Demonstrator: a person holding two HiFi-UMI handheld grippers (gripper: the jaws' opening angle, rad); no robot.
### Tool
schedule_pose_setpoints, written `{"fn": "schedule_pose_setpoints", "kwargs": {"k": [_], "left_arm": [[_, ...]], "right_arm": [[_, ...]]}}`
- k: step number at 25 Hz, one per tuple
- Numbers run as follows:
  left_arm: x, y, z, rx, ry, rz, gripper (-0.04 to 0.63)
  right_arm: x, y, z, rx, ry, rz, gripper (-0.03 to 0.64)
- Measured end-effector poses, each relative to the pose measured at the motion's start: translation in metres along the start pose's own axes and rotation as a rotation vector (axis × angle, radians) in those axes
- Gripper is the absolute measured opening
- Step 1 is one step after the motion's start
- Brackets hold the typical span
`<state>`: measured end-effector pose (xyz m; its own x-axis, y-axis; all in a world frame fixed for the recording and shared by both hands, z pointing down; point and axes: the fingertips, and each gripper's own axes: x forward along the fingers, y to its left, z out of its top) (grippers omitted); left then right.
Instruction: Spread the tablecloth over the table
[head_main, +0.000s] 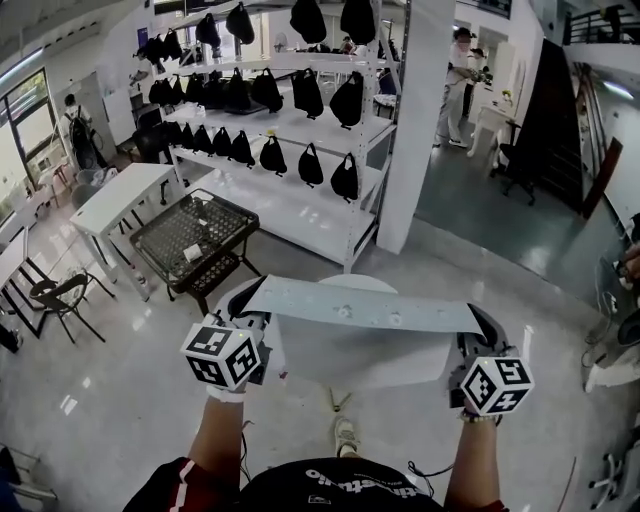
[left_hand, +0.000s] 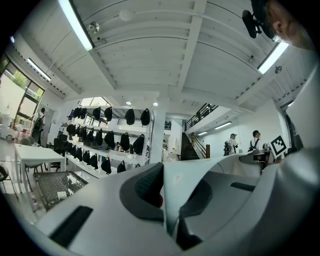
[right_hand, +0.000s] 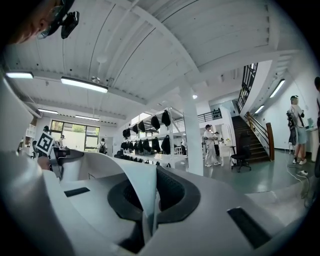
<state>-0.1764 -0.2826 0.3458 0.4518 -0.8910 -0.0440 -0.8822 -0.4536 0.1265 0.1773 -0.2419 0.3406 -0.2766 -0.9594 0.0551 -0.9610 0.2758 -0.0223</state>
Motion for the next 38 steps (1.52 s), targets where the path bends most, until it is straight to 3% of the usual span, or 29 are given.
{"fn": "schedule_pose_setpoints", "kwargs": {"k": [20, 31, 38], "left_arm": [[0.193, 0.051, 0.013, 0.020, 0.004, 0.071, 0.018], [0.263, 0.060, 0.020, 0.060, 0.002, 0.079, 0.018], [0.302, 0.073, 0.036, 0.087, -0.035, 0.092, 0.018]], "right_arm": [[0.188, -0.098, 0.022, -0.003, 0.015, 0.062, 0.026], [0.253, -0.141, 0.030, -0.013, 0.011, 0.081, 0.026], [0.289, -0.155, 0.052, -0.072, -0.033, 0.086, 0.026]]}}
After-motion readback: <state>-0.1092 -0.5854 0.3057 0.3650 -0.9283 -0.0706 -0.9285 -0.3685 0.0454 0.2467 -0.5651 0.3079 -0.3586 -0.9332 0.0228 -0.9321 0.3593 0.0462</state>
